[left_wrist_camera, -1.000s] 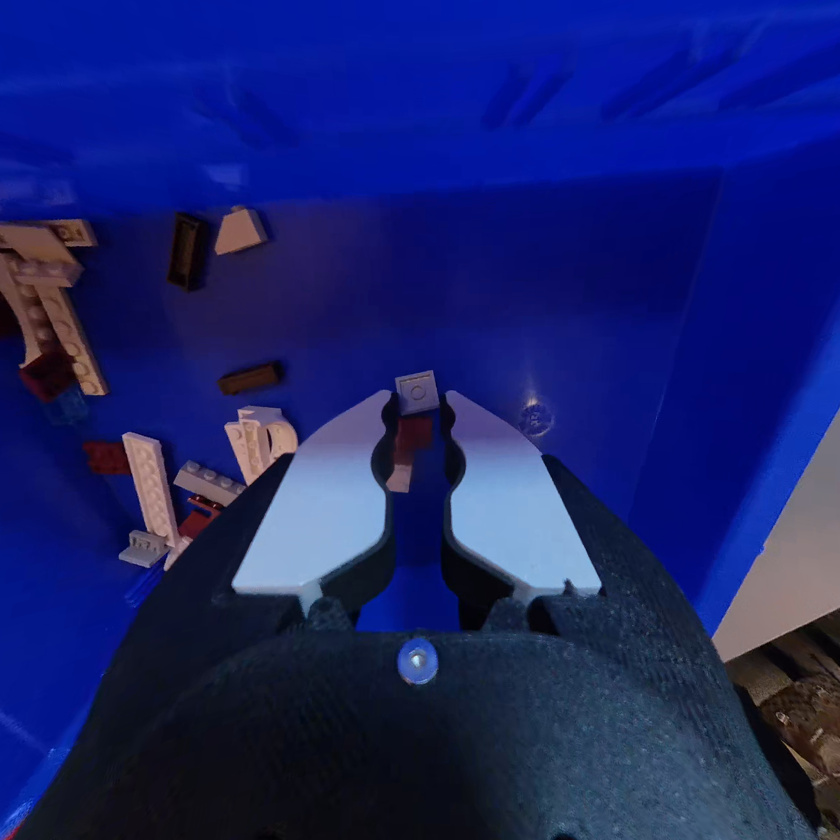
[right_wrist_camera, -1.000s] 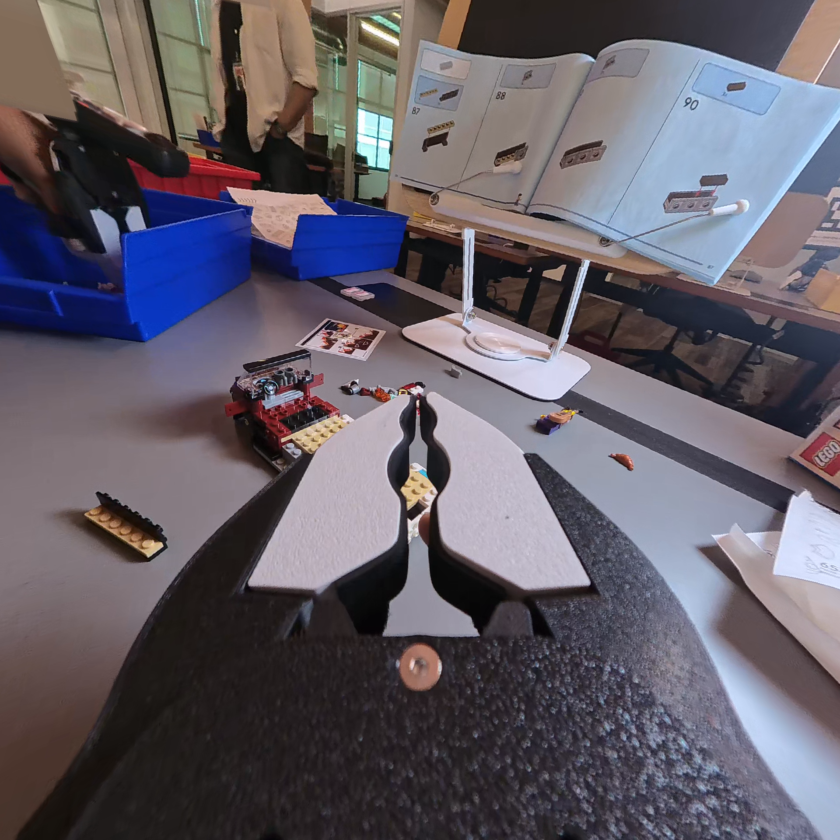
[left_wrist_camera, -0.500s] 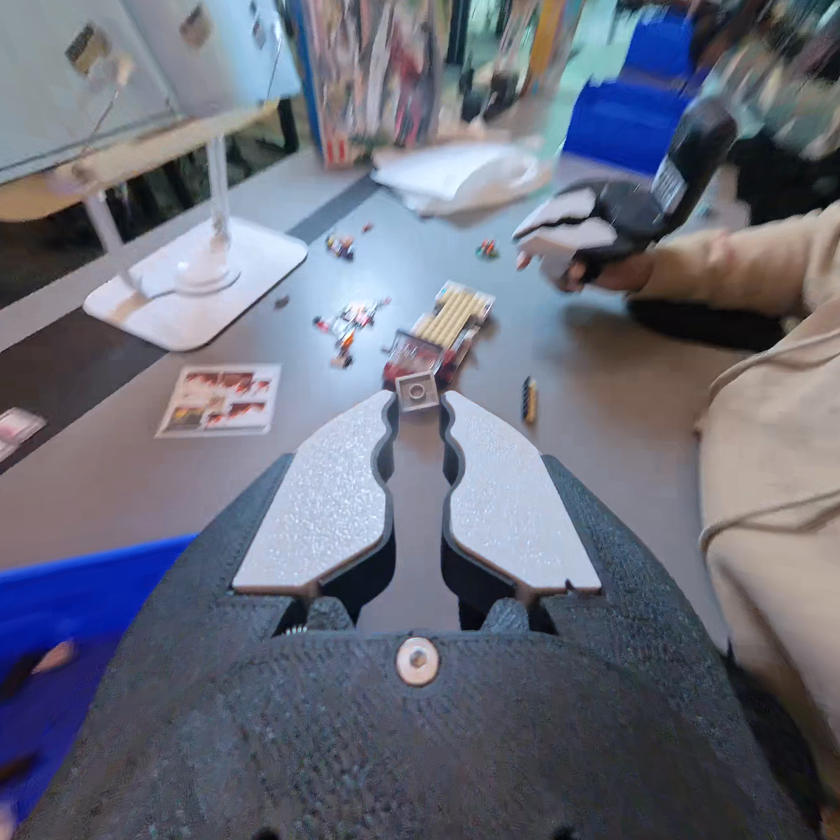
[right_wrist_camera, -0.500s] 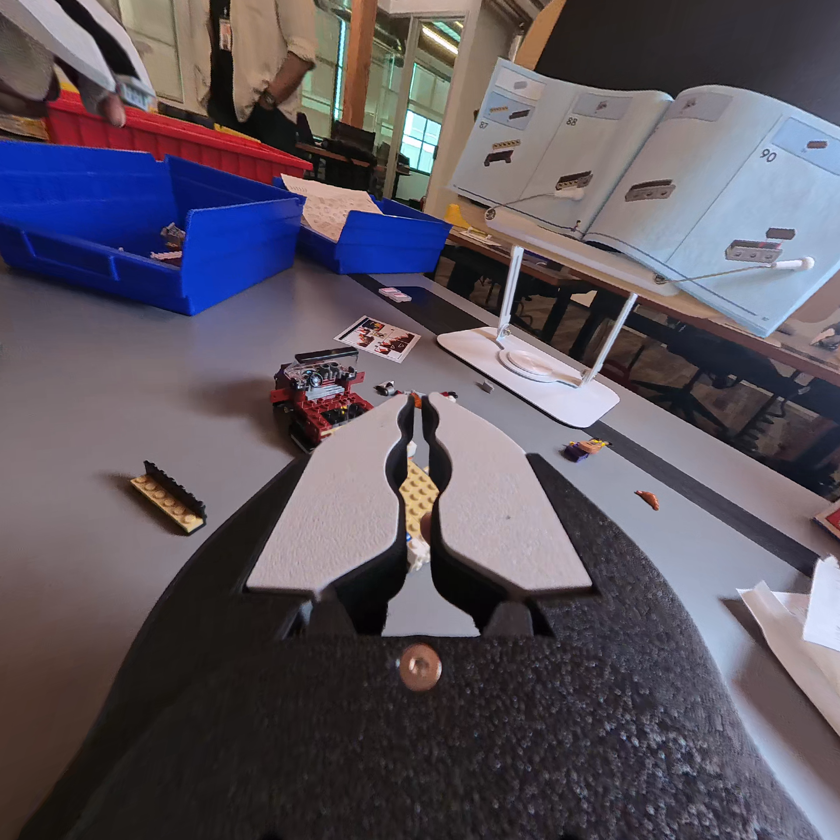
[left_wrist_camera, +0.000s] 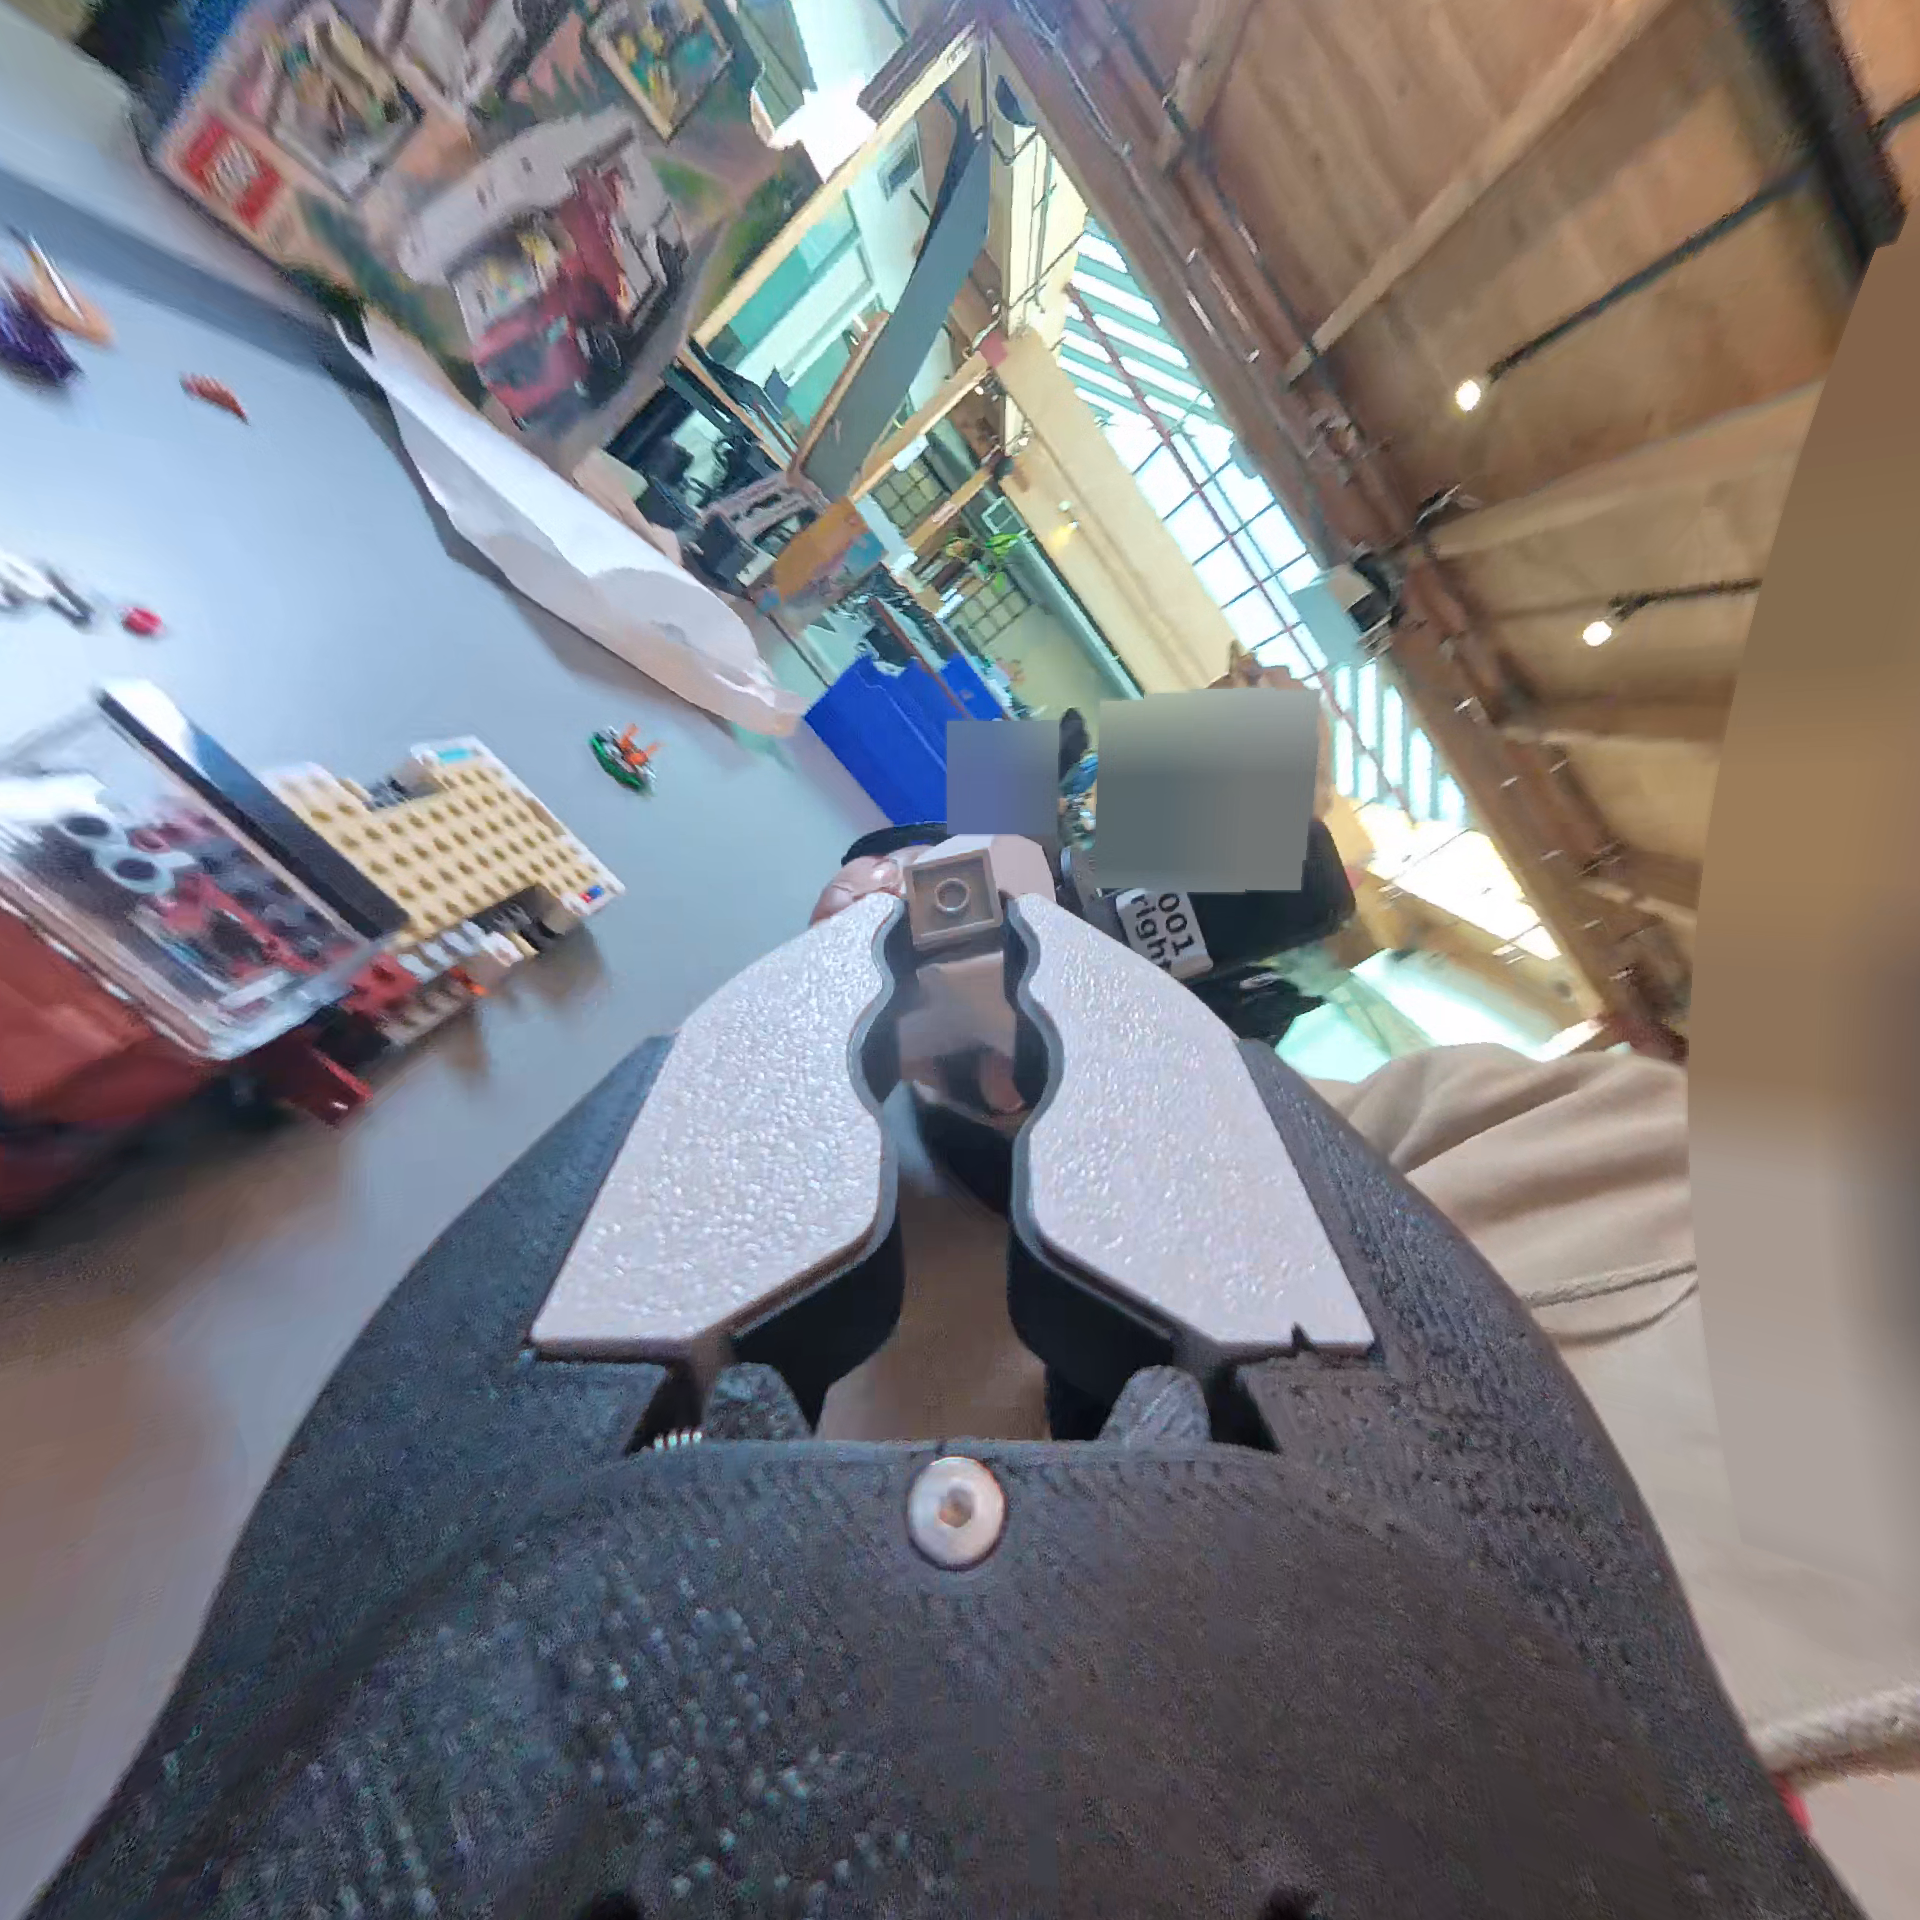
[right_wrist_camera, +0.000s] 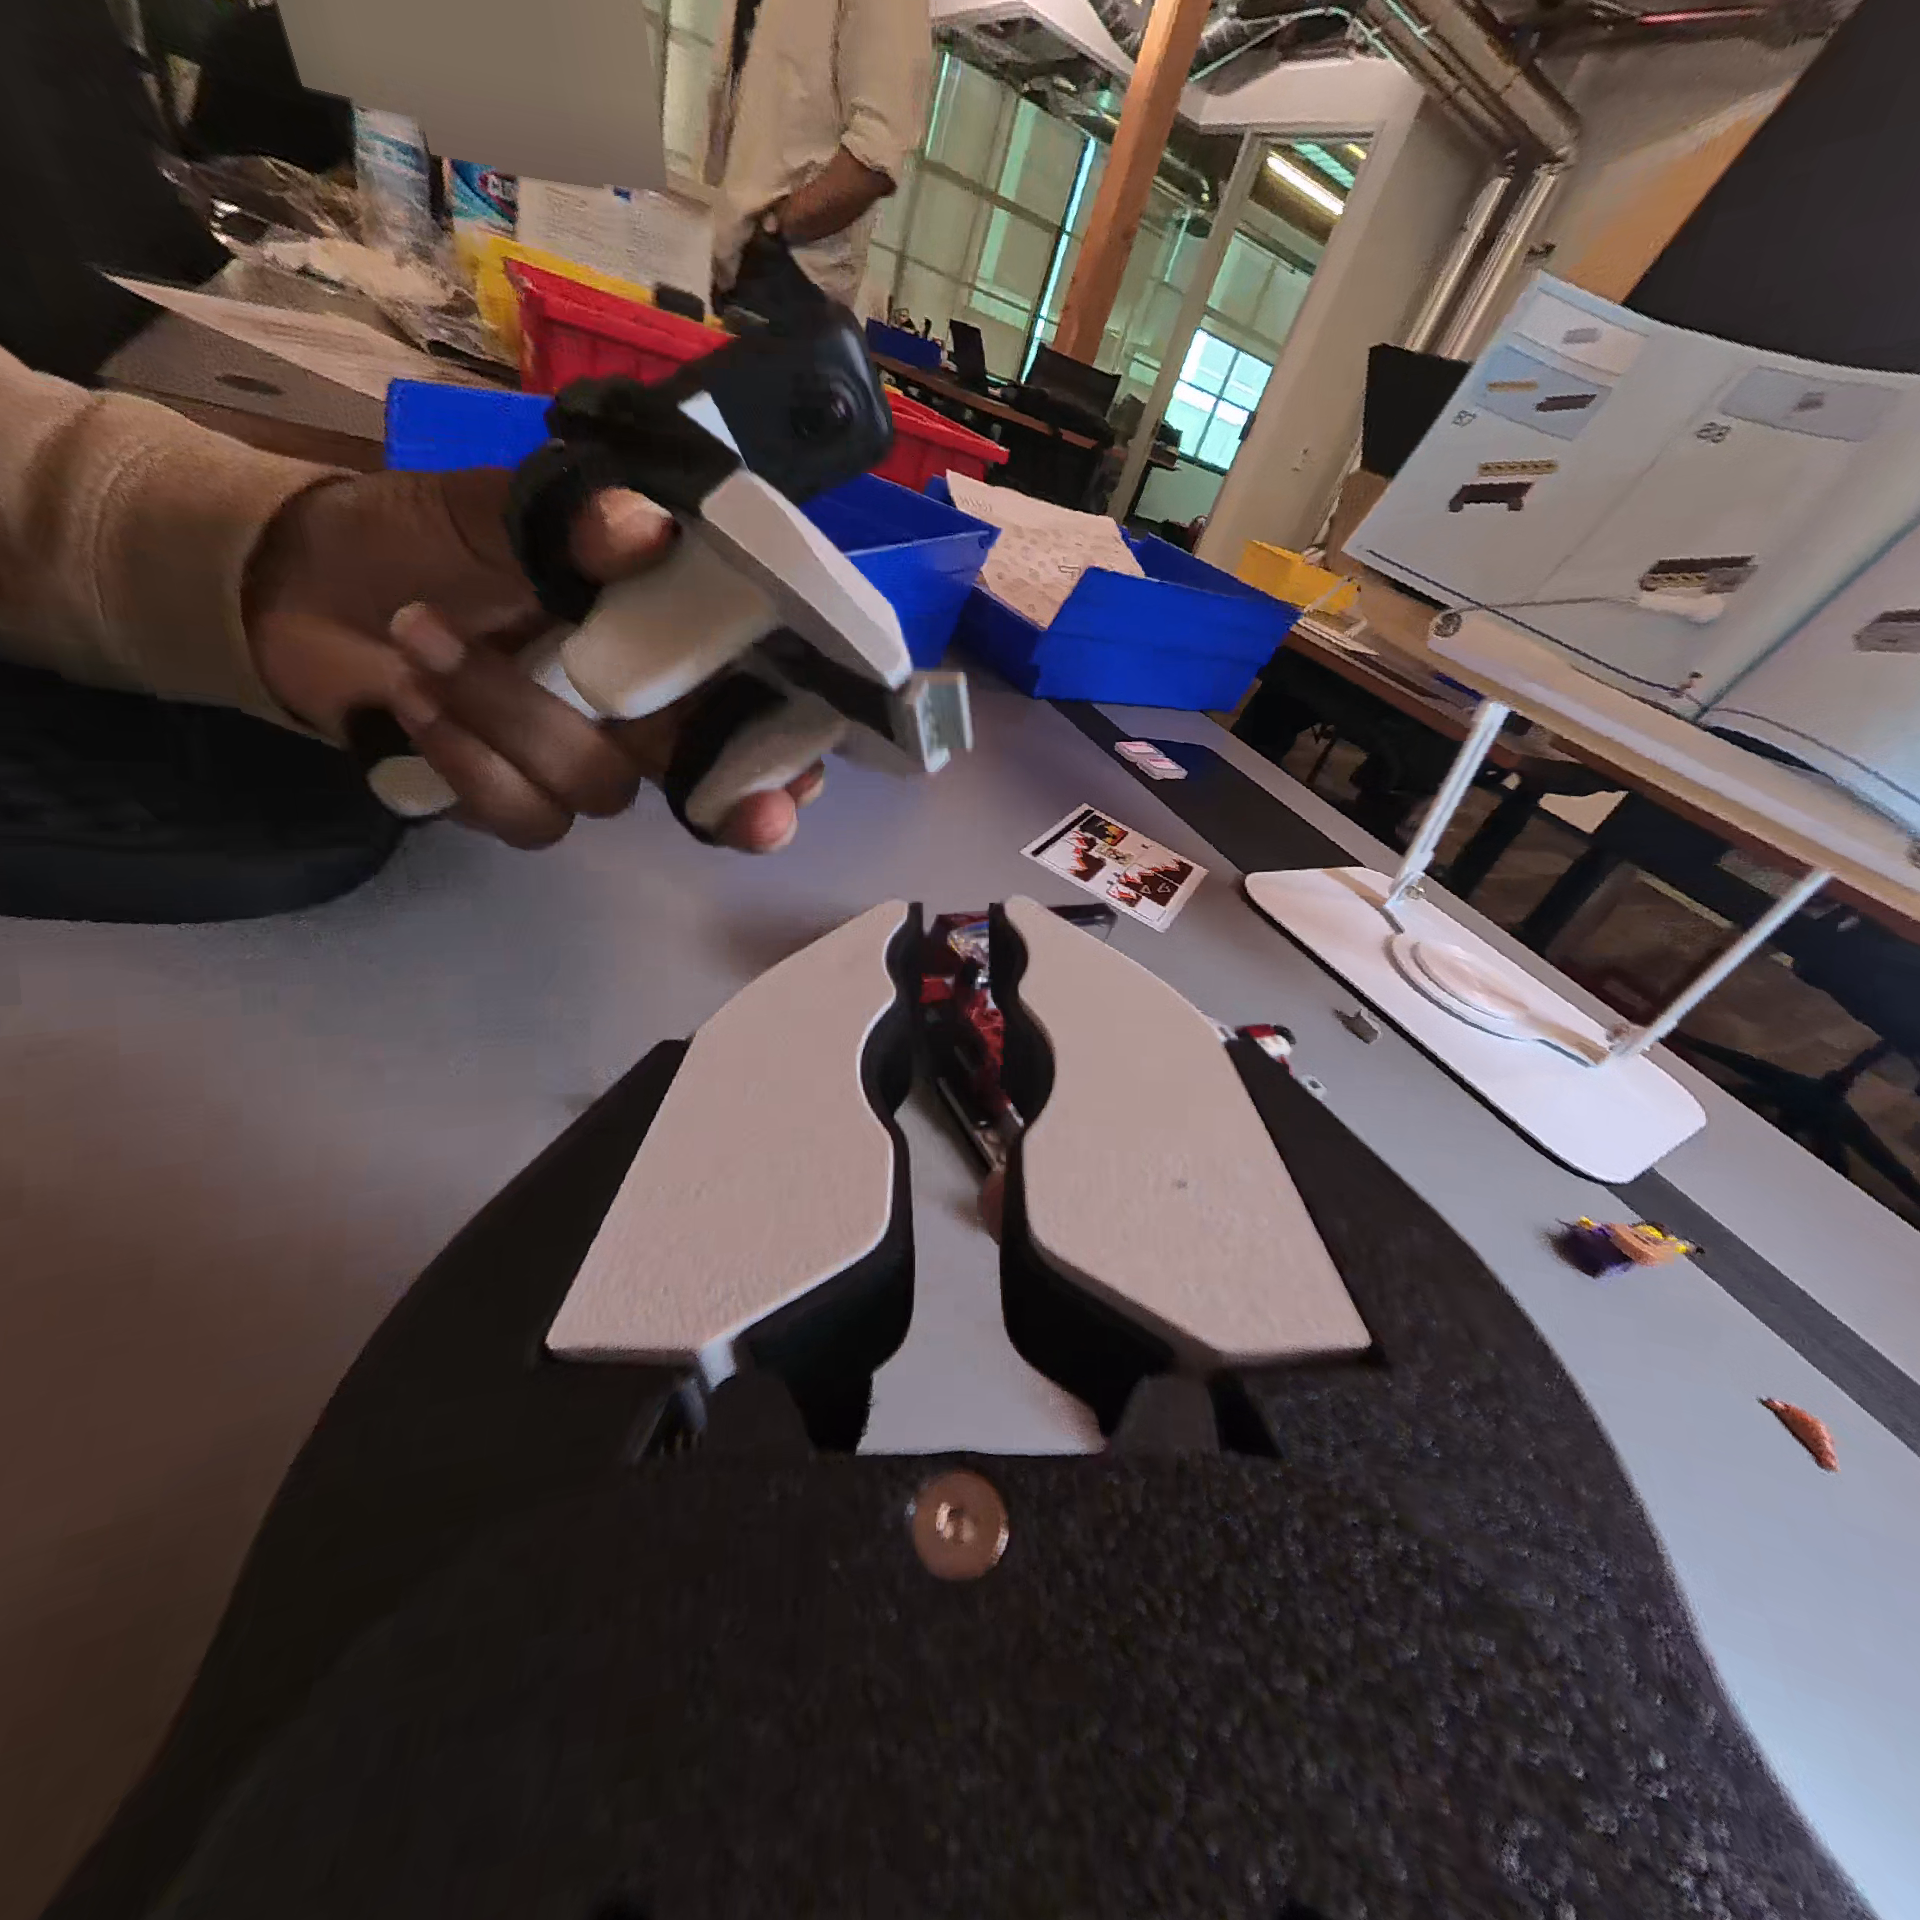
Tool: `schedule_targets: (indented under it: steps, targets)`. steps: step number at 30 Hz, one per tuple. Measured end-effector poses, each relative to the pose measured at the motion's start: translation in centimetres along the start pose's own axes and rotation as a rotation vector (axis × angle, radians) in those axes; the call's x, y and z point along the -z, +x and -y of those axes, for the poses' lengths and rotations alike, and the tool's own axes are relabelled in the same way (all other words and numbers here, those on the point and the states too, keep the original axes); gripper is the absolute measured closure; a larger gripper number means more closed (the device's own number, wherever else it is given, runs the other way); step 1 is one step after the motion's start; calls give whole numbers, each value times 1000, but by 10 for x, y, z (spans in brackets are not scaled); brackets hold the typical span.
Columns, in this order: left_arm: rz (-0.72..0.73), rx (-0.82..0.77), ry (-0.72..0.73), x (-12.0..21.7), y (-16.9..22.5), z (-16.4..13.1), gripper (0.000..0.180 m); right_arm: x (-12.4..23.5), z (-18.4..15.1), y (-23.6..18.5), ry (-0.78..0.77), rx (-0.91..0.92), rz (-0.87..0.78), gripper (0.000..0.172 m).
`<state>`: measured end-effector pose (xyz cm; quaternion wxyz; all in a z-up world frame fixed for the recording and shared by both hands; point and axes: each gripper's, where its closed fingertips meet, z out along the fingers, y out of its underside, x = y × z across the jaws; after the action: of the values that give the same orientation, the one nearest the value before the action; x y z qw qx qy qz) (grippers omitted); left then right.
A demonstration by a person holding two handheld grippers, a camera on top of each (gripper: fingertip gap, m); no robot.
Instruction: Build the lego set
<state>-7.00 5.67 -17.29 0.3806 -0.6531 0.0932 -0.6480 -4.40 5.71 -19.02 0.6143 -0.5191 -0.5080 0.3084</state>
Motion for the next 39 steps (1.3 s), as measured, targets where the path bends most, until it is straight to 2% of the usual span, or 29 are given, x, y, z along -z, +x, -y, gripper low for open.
schedule_targets:
  steps: [5,8,12,14,17,20,26,29,33,36,39]
  targets:
    - [-70,174,17,-16,-1,-13,164,-7,8,-2,-5,0,-31,161]
    - [-76,199,21,-19,-1,-15,164,-7,7,-4,-8,12,-20,168]
    - [-67,185,5,-18,-4,-16,163,-7,3,-6,-64,-2,39,168]
    - [-13,87,24,-12,-10,-9,158,-3,-7,-5,-203,-29,147,169]
    - [115,-144,35,4,-21,10,156,25,-55,-10,-638,-103,385,168]
    - [274,-360,42,20,-33,27,158,48,-91,-1,-934,-65,444,169]
    - [438,-566,28,31,-42,31,162,57,-110,-2,-1143,-51,536,168]
    - [443,-595,11,29,-43,27,162,55,-115,-5,-1161,-67,557,163]
    - [457,-620,3,29,-45,26,163,47,-109,3,-1068,-115,498,154]
    - [479,-646,10,31,-47,29,164,39,-90,15,-869,-158,414,154]
    - [551,-729,29,36,-50,44,172,30,-64,37,-601,-167,238,153]
